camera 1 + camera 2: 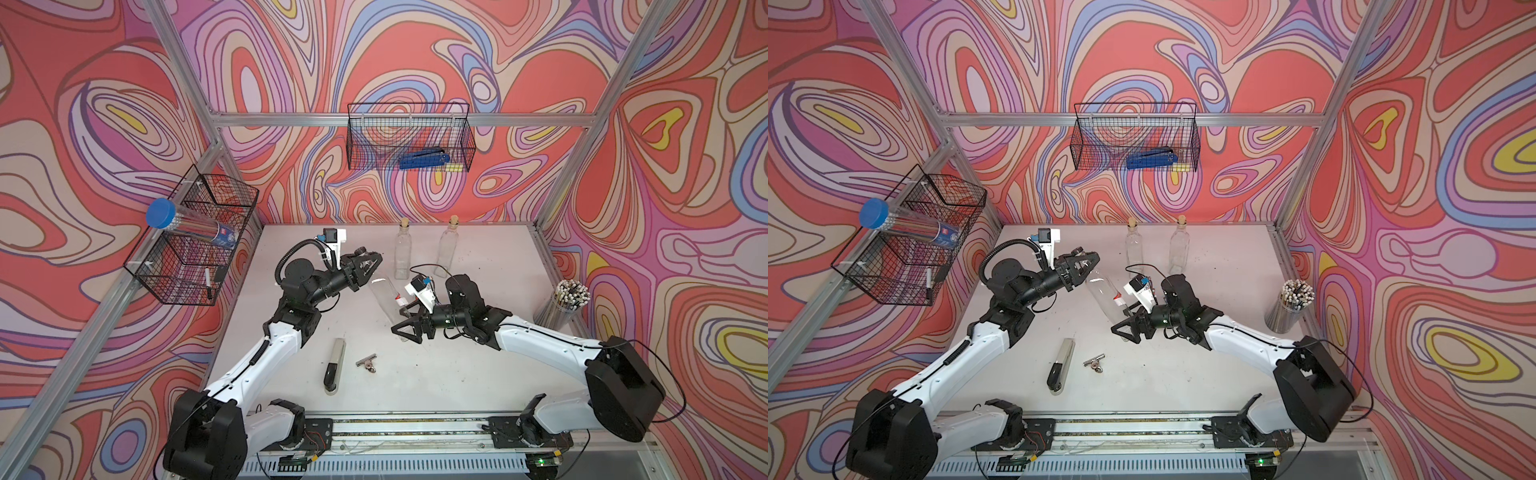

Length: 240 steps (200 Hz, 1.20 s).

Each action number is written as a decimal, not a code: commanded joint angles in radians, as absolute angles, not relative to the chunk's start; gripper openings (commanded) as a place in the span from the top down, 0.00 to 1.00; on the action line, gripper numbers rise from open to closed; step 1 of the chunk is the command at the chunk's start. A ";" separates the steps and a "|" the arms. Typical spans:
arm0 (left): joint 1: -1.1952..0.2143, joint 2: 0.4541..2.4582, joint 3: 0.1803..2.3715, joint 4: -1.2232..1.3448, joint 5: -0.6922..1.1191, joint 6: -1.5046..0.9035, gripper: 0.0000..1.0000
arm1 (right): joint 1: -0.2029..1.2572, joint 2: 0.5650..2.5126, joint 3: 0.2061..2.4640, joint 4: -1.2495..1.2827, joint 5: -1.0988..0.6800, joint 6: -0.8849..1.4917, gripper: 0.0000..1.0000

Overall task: Remove the label from the bottle
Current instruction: Adjust the bottle.

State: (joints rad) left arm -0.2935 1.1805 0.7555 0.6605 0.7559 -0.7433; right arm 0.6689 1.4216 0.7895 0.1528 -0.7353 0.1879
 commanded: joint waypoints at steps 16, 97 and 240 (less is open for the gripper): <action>-0.281 1.199 0.765 0.864 0.802 -0.856 1.00 | 0.669 1.448 0.808 0.206 -0.804 0.211 0.34; -0.279 1.182 0.812 0.634 0.764 -0.763 0.82 | 0.669 1.415 0.821 0.171 -0.679 0.199 1.00; -0.314 1.203 0.913 0.220 0.560 -0.627 0.40 | 0.717 1.376 0.850 0.089 -0.426 0.103 1.00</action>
